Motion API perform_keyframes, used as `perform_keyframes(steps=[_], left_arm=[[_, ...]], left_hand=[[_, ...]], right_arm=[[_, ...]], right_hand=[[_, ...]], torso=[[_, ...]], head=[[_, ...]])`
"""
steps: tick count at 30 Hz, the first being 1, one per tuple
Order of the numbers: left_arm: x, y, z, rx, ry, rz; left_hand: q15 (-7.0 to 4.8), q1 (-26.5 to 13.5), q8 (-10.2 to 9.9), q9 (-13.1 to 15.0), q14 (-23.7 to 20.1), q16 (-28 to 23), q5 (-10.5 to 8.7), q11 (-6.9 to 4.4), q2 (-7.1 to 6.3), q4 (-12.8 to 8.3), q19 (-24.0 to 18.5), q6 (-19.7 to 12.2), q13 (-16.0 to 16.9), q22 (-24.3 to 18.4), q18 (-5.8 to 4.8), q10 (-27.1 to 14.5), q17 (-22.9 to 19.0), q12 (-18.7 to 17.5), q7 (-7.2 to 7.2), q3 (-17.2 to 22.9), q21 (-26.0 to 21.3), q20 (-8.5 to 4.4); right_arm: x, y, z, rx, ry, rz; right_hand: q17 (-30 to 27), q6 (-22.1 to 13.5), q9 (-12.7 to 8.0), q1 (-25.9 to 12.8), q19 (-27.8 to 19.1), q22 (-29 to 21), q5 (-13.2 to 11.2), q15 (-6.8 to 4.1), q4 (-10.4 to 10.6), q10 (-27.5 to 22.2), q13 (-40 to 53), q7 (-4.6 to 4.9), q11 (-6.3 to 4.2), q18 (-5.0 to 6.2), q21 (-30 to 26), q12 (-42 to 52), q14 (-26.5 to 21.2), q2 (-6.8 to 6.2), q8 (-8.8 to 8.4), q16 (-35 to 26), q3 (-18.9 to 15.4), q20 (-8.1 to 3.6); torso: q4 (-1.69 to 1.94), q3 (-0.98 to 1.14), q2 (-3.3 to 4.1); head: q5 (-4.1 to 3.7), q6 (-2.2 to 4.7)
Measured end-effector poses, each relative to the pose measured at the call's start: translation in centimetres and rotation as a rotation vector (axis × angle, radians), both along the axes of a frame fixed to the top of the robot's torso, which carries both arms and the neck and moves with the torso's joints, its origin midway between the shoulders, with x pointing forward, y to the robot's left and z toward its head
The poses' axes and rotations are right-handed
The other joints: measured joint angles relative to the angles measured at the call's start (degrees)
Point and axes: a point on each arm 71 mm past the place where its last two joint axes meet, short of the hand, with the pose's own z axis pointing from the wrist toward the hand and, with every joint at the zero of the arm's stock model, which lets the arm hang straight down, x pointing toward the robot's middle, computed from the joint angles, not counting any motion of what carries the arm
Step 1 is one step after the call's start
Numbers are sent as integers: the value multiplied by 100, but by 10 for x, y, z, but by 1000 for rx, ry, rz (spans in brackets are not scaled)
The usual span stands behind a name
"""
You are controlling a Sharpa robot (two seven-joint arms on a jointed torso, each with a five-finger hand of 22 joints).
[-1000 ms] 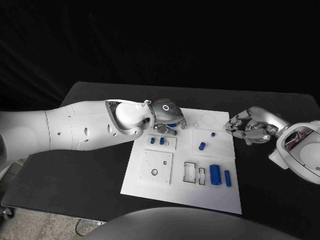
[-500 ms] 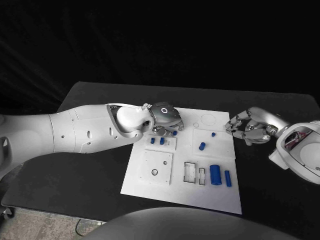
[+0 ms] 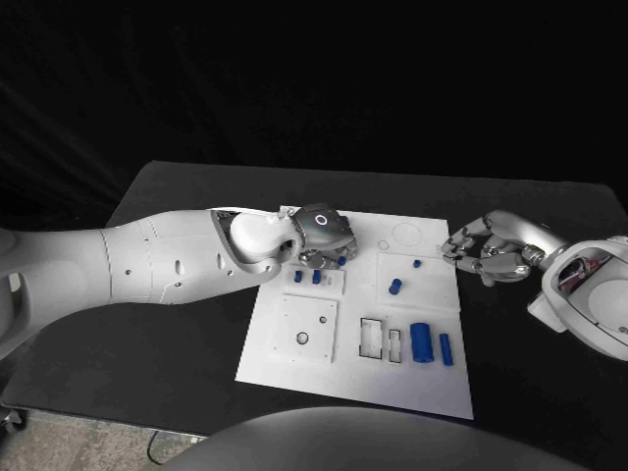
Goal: Assemble the parts on the task board
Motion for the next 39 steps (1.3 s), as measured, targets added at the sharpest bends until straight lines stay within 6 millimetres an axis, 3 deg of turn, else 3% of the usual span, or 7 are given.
perform_keyframes(steps=[12,19,30,39], left_arm=[[0,-1,-3,-20,13,8],[1,0,-3,-44,12,8],[-2,8,2,-88,2,12],[-1,22,22,-123,-32,27]], left_hand=[[1,-23,0,-95,-58,-71,23,-32,23,-112,0,84,-373,0,0,260,-266,-243,19,228,-1,0],[20,66,168,-84,-78,-71,73,-30,110,-305,0,442,-542,4,0,626,-403,-311,92,419,40,0],[71,88,218,-124,-129,-222,66,59,130,-545,0,771,-1007,3,1,1229,-868,-707,213,562,214,0],[93,48,219,-190,-151,-378,60,76,62,-596,0,860,-1318,3,0,1439,-1188,-1054,244,611,188,0]], right_arm=[[0,0,-1,-9,14,0],[-1,-1,-2,-14,21,-1],[-1,-2,-4,-24,36,-3],[-1,-1,-8,-32,51,-2]], right_hand=[[-1,0,6,40,0,10,0,22,-32,0,-32,0,0,0,0,-23,-22,40,0,0,32,0],[-1,0,5,83,0,10,0,22,-44,0,-47,0,0,0,0,-23,-22,36,0,0,44,0],[-1,0,10,91,0,16,0,42,-64,0,-60,0,0,0,0,-22,-42,44,0,-6,63,0],[-1,0,9,113,0,20,0,21,-63,0,-68,0,0,0,0,-22,-63,67,0,-22,63,0]], torso=[[0,0,1],[0,0,1],[0,1,-1],[2,1,-2]], head=[[-16,0],[-18,0],[-10,0],[16,0]])
